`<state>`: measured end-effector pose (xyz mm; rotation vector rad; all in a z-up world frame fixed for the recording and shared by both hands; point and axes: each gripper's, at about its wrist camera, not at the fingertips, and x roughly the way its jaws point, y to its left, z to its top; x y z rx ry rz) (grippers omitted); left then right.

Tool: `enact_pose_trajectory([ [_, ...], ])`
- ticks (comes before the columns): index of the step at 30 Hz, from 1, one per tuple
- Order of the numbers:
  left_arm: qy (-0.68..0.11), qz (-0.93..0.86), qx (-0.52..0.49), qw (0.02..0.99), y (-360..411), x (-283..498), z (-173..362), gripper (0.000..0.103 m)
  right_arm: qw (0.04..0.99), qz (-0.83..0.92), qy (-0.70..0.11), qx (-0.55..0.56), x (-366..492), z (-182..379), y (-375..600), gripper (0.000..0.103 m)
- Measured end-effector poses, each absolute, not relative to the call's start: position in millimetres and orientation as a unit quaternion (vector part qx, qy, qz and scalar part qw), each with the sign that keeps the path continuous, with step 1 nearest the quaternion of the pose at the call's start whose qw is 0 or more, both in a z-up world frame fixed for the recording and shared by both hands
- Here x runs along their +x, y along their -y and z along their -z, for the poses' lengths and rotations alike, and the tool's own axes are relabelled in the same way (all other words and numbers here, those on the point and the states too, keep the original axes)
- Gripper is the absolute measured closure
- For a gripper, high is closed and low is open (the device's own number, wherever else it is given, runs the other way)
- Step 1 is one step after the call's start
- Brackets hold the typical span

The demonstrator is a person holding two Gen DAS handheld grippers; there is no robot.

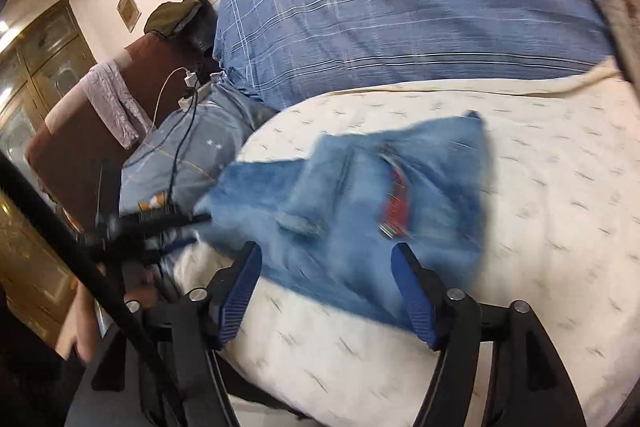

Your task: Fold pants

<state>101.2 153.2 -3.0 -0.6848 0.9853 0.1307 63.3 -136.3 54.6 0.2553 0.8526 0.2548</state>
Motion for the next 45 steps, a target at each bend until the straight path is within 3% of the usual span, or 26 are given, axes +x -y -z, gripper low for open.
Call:
enact_pose_trajectory([
  [5, -0.487, -0.075, -0.309, 0.813, -155, 114, 21, 0.049, 0.866, -0.138, -0.452, 0.165, 129, -21, 103, 0.026],
  [11, -0.505, -0.087, -0.308, 0.801, -156, 141, 38, 0.05, 0.874, -0.133, -0.443, 0.148, 129, 11, 99, 0.029],
  [13, -0.502, -0.095, -0.3, 0.805, -150, 153, 40, 0.065, 0.88, -0.14, -0.437, 0.126, 125, 10, 97, 0.029],
  [14, -0.5, -0.096, -0.293, 0.809, -147, 159, 39, 0.081, 0.88, -0.143, -0.435, 0.126, 124, 10, 98, 0.029],
  [15, -0.501, -0.095, -0.291, 0.81, -145, 158, 40, 0.083, 0.88, -0.143, -0.434, 0.132, 125, 10, 100, 0.029],
  [19, -0.479, -0.091, -0.281, 0.827, -137, 151, 34, 0.084, 0.875, -0.154, -0.435, 0.147, 125, 10, 104, 0.029],
  [21, -0.477, -0.092, -0.274, 0.83, -136, 153, 32, 0.076, 0.872, -0.159, -0.438, 0.152, 126, 10, 105, 0.029],
  [24, -0.492, -0.098, -0.297, 0.812, -141, 158, 46, 0.078, 0.869, -0.166, -0.439, 0.156, 127, 9, 105, 0.029],
  [25, -0.484, -0.096, -0.31, 0.812, -143, 156, 44, 0.082, 0.867, -0.17, -0.44, 0.161, 128, 8, 106, 0.032],
  [26, -0.473, -0.092, -0.31, 0.82, -142, 154, 37, 0.094, 0.865, -0.177, -0.44, 0.165, 128, 6, 106, 0.046],
  [29, -0.405, -0.06, -0.249, 0.878, -119, 141, -5, 0.096, 0.855, -0.19, -0.45, 0.174, 132, 5, 112, 0.078],
  [30, -0.385, -0.047, -0.226, 0.893, -108, 136, -18, 0.096, 0.854, -0.186, -0.453, 0.175, 133, 5, 115, 0.079],
  [34, -0.298, 0.028, -0.087, 0.95, -37, 114, -69, 0.096, 0.852, -0.182, -0.438, 0.223, 134, -15, 146, 0.074],
  [37, -0.274, 0.099, 0.004, 0.957, 18, 102, -85, 0.096, 0.855, -0.164, -0.424, 0.248, 134, -33, 175, 0.038],
  [41, -0.278, 0.191, 0.11, 0.935, 85, 94, -71, 0.095, 0.86, -0.142, -0.411, 0.266, 131, -43, 211, 0.038],
  [45, -0.331, 0.251, 0.073, 0.907, 100, 109, -21, 0.091, 0.869, -0.102, -0.371, 0.311, 114, -40, 256, 0.037],
])
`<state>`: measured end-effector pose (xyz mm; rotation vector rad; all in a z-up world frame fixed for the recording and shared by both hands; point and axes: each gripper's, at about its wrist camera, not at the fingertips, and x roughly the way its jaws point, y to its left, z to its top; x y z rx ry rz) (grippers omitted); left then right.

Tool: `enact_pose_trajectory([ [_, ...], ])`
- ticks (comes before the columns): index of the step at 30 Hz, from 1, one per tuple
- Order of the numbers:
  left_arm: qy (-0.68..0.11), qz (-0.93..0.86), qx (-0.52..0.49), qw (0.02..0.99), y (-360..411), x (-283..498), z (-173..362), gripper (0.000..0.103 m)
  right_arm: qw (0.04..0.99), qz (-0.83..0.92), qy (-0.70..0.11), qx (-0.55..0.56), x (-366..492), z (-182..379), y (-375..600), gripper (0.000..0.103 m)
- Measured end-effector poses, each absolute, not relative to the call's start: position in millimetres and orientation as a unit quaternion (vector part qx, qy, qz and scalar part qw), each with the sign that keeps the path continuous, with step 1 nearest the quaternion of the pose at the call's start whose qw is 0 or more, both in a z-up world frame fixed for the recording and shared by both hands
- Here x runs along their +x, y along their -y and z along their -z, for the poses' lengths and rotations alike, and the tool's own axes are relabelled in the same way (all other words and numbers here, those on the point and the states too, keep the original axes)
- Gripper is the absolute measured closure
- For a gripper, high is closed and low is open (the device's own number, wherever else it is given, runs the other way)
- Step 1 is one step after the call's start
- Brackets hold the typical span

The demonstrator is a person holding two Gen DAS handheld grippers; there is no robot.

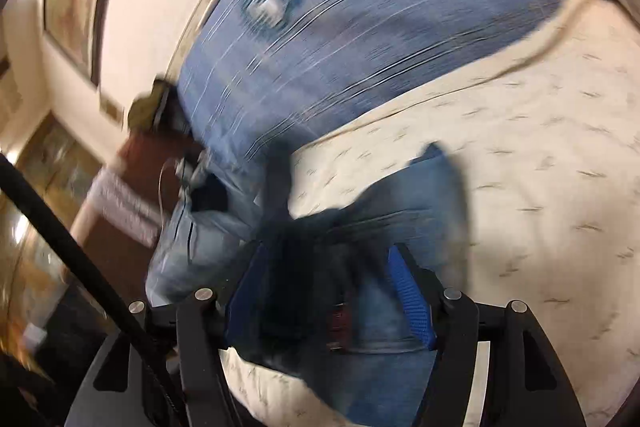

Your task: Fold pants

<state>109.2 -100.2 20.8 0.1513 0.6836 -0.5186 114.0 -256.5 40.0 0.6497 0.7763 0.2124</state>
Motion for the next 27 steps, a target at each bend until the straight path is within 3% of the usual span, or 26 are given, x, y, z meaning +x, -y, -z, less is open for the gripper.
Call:
enact_pose_trajectory([
  [4, -0.351, 0.244, 0.068, 0.901, 104, 116, 6, 0.091, 0.856, -0.106, -0.37, 0.345, 116, -28, 282, 0.037],
  [7, -0.333, 0.244, 0.087, 0.907, 115, 111, 2, 0.079, 0.848, -0.141, -0.372, 0.35, 128, -26, 273, 0.037],
  [15, -0.332, 0.27, 0.104, 0.898, 120, 90, -4, 0.062, 0.86, -0.206, -0.436, 0.167, 188, -41, 201, 0.037],
  [16, -0.329, 0.288, 0.09, 0.895, 118, 87, -9, 0.061, 0.857, -0.198, -0.448, 0.159, 192, -32, 197, 0.045],
  [17, -0.323, 0.298, 0.084, 0.894, 115, 85, -13, 0.058, 0.857, -0.188, -0.453, 0.155, 194, -26, 197, 0.069],
  [19, -0.306, 0.311, 0.08, 0.896, 109, 81, -24, 0.058, 0.853, -0.162, -0.469, 0.163, 193, -17, 206, 0.086],
  [22, -0.282, 0.301, 0.084, 0.907, 101, 80, -35, 0.054, 0.85, -0.173, -0.453, 0.204, 181, -23, 227, 0.089],
  [24, -0.296, 0.309, 0.066, 0.902, 96, 86, -30, 0.049, 0.853, -0.169, -0.449, 0.204, 176, -26, 231, 0.089],
  [27, -0.324, 0.313, 0.102, 0.887, 110, 89, -11, 0.049, 0.843, -0.134, -0.476, 0.212, 180, -12, 238, 0.089],
])
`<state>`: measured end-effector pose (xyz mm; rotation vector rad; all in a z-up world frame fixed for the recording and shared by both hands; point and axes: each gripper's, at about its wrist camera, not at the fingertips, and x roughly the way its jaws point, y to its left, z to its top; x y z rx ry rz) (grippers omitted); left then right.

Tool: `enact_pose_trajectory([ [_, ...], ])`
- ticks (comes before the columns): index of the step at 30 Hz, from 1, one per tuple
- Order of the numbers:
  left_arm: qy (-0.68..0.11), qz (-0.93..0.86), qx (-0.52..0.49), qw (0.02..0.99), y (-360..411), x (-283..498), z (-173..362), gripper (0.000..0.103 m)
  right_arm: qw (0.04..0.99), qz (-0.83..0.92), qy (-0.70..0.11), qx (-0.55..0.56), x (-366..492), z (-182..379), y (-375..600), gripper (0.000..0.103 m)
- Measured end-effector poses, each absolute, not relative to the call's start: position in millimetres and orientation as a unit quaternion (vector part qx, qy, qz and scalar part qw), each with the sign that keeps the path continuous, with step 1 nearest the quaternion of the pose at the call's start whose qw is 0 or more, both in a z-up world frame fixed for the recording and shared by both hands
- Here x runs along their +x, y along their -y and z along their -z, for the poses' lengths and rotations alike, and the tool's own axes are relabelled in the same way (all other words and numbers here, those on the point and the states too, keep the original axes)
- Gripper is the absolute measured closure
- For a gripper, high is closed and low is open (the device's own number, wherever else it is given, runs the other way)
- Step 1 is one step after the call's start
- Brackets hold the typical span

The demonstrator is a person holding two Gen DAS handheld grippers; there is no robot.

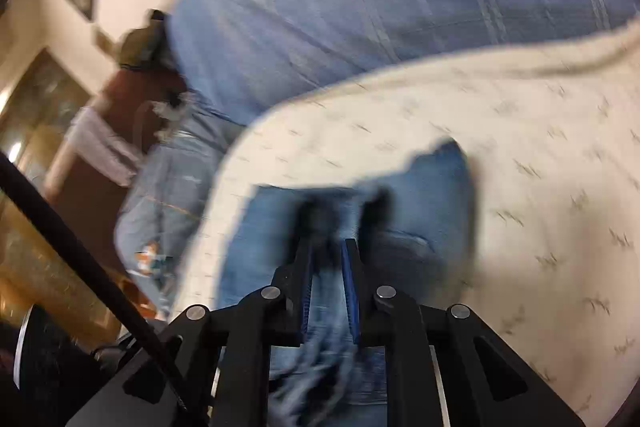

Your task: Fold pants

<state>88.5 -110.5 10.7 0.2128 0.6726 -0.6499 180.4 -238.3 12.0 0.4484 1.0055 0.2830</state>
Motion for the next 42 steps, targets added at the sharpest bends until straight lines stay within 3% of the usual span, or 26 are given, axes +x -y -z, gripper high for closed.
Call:
enact_pose_trajectory([
  [3, -0.324, 0.306, 0.14, 0.884, 123, 84, -2, 0.049, 0.837, -0.142, -0.458, 0.263, 174, -8, 253, 0.08],
  [5, -0.326, 0.307, 0.125, 0.885, 121, 86, -4, 0.05, 0.842, -0.157, -0.435, 0.277, 168, -17, 256, 0.041],
  [6, -0.329, 0.309, 0.111, 0.885, 118, 90, -5, 0.051, 0.85, -0.161, -0.42, 0.275, 165, -23, 256, 0.038],
  [8, -0.333, 0.313, 0.084, 0.885, 110, 91, -9, 0.057, 0.857, -0.176, -0.403, 0.268, 163, -35, 253, 0.038],
  [9, -0.331, 0.311, 0.081, 0.887, 107, 91, -8, 0.072, 0.857, -0.185, -0.403, 0.263, 166, -38, 249, 0.038],
  [11, -0.339, 0.31, 0.088, 0.884, 107, 96, -4, 0.084, 0.851, -0.206, -0.426, 0.227, 180, -40, 231, 0.038],
  [13, -0.339, 0.309, 0.093, 0.884, 108, 97, 2, 0.087, 0.838, -0.208, -0.473, 0.177, 197, -29, 207, 0.04],
  [15, -0.334, 0.309, 0.1, 0.885, 111, 98, 1, 0.092, 0.839, -0.184, -0.495, 0.134, 210, -20, 196, 0.076],
  [16, -0.334, 0.314, 0.095, 0.884, 110, 99, 0, 0.093, 0.838, -0.165, -0.503, 0.13, 212, -15, 198, 0.084],
  [17, -0.332, 0.323, 0.085, 0.882, 108, 97, -2, 0.095, 0.839, -0.164, -0.495, 0.156, 208, -15, 203, 0.084],
  [23, -0.319, 0.37, 0.075, 0.869, 113, 88, -11, 0.096, 0.892, -0.149, -0.412, 0.112, 166, -71, 202, 0.085],
  [25, -0.363, 0.364, 0.073, 0.855, 118, 100, 9, 0.096, 0.882, -0.112, -0.448, 0.099, 179, -41, 209, 0.085],
  [28, -0.359, 0.365, 0.084, 0.855, 122, 97, 13, 0.097, 0.838, -0.09, -0.513, 0.161, 195, 13, 229, 0.085],
  [32, -0.348, 0.36, 0.094, 0.861, 122, 91, 16, 0.097, 0.869, -0.096, -0.467, 0.134, 185, -26, 222, 0.085],
  [36, -0.333, 0.356, 0.131, 0.863, 135, 76, 27, 0.097, 0.849, -0.062, -0.507, 0.137, 189, 13, 226, 0.084],
  [39, -0.326, 0.354, 0.142, 0.865, 134, 63, 26, 0.094, 0.856, -0.067, -0.492, 0.144, 178, 16, 231, 0.084],
  [41, -0.323, 0.355, 0.129, 0.868, 127, 56, 19, 0.088, 0.856, -0.066, -0.485, 0.165, 166, 1, 234, 0.072],
  [42, -0.328, 0.36, 0.117, 0.866, 122, 51, 13, 0.076, 0.861, -0.067, -0.475, 0.169, 159, -7, 234, 0.065],
])
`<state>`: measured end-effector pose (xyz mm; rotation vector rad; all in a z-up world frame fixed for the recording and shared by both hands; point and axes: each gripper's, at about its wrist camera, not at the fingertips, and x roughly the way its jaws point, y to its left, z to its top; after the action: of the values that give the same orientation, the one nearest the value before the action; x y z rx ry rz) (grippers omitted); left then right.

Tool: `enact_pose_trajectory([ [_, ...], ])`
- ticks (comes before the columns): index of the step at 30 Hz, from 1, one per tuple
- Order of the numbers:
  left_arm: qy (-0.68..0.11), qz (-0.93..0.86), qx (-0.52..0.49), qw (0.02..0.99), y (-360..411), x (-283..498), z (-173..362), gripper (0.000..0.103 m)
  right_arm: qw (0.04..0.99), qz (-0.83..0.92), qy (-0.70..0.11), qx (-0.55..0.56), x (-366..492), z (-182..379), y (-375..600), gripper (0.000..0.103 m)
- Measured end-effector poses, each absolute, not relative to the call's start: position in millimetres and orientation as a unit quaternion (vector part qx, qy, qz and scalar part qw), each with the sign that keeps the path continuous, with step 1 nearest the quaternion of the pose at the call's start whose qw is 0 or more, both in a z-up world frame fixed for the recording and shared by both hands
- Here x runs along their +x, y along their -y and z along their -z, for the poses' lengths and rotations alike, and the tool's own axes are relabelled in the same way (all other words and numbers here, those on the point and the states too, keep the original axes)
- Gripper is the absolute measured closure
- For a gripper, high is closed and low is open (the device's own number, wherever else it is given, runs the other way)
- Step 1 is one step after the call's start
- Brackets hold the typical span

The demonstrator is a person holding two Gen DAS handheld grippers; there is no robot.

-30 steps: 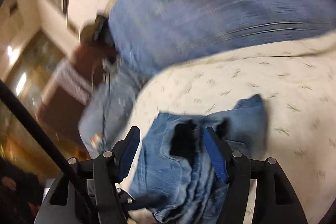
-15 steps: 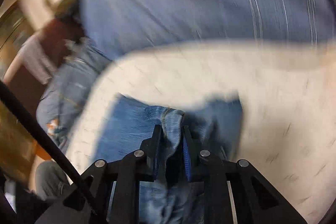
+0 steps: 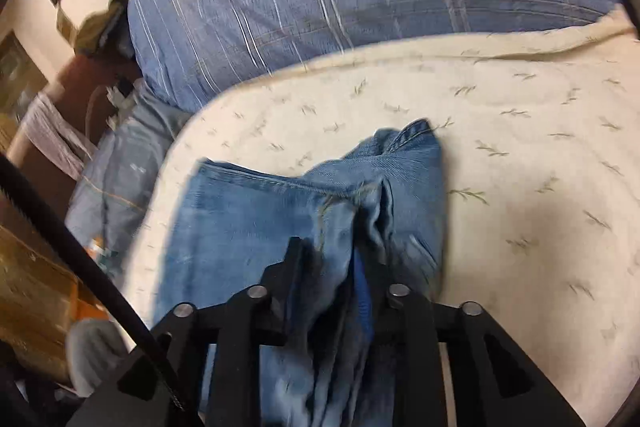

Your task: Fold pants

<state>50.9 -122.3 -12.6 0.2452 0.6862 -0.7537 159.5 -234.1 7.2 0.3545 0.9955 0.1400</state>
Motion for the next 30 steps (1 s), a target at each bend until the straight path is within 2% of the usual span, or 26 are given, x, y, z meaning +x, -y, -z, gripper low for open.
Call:
enact_pose_trajectory([
  [1, -0.329, 0.369, 0.104, 0.863, 118, 44, 6, 0.071, 0.871, -0.068, -0.455, 0.171, 148, -19, 235, 0.043],
  [2, -0.323, 0.379, 0.083, 0.863, 109, 36, -3, 0.064, 0.881, -0.066, -0.435, 0.174, 135, -28, 237, 0.026],
  [3, -0.318, 0.378, 0.07, 0.867, 102, 33, -9, 0.057, 0.886, -0.063, -0.421, 0.185, 123, -34, 239, 0.026],
  [6, -0.303, 0.37, 0.033, 0.878, 74, 16, -24, 0.054, 0.872, -0.083, -0.408, 0.257, 84, -33, 243, 0.027],
  [8, -0.297, 0.339, 0.007, 0.893, 51, 13, -29, 0.05, 0.865, -0.091, -0.412, 0.271, 66, -25, 235, 0.039],
  [11, -0.307, 0.269, -0.026, 0.912, 25, 25, -23, 0.047, 0.859, -0.09, -0.433, 0.257, 57, -16, 219, 0.043],
  [12, -0.316, 0.244, -0.027, 0.916, 20, 31, -20, 0.048, 0.859, -0.083, -0.438, 0.251, 59, -14, 217, 0.048],
  [13, -0.326, 0.213, -0.032, 0.92, 12, 40, -15, 0.048, 0.857, -0.074, -0.449, 0.242, 62, -10, 213, 0.068],
  [17, -0.377, 0.147, -0.064, 0.912, -10, 58, 1, 0.048, 0.85, -0.033, -0.488, 0.195, 63, -8, 202, 0.08],
  [19, -0.42, 0.149, -0.104, 0.889, -22, 69, 15, 0.048, 0.847, -0.02, -0.496, 0.188, 55, -8, 200, 0.08],
  [21, -0.458, 0.172, -0.142, 0.86, -29, 82, 28, 0.047, 0.845, -0.019, -0.494, 0.204, 49, 1, 205, 0.075],
  [24, -0.47, 0.183, -0.159, 0.849, -32, 90, 32, 0.047, 0.844, -0.042, -0.475, 0.244, 44, 3, 213, 0.063],
  [28, -0.479, 0.177, -0.162, 0.844, -44, 104, 22, 0.047, 0.865, -0.046, -0.439, 0.239, 30, -31, 210, 0.038],
  [29, -0.483, 0.176, -0.162, 0.843, -47, 101, 18, 0.048, 0.868, -0.042, -0.436, 0.235, 27, -39, 207, 0.034],
  [30, -0.484, 0.177, -0.168, 0.841, -52, 99, 14, 0.048, 0.869, -0.039, -0.436, 0.232, 24, -45, 204, 0.034],
])
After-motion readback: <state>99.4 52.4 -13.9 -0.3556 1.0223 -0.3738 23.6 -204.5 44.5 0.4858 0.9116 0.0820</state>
